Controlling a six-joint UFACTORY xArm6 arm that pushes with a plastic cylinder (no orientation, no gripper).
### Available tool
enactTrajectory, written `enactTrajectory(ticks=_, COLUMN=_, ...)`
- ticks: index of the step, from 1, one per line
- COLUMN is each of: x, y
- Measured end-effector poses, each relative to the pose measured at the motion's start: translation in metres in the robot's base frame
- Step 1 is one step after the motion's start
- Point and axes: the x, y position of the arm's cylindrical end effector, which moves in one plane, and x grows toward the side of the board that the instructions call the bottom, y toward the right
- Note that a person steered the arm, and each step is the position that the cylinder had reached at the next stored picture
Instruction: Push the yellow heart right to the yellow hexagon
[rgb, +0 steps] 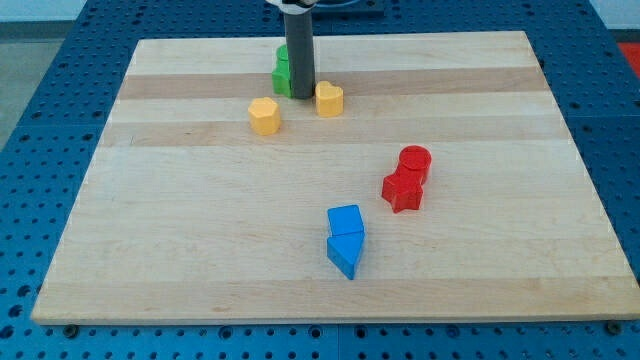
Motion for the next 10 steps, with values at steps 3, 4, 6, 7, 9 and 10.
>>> enactTrajectory(ticks=3, x=-0.011, y=0.018)
enactTrajectory(ticks=4, x=-0.012, y=0.044)
enactTrajectory(ticks=6, x=0.002, y=0.051)
enactTrajectory(ticks=7, x=0.019, y=0.036)
enactTrajectory(ticks=9, x=0.029, y=-0.003)
enactTrajectory(ticks=10, x=0.029, y=0.001)
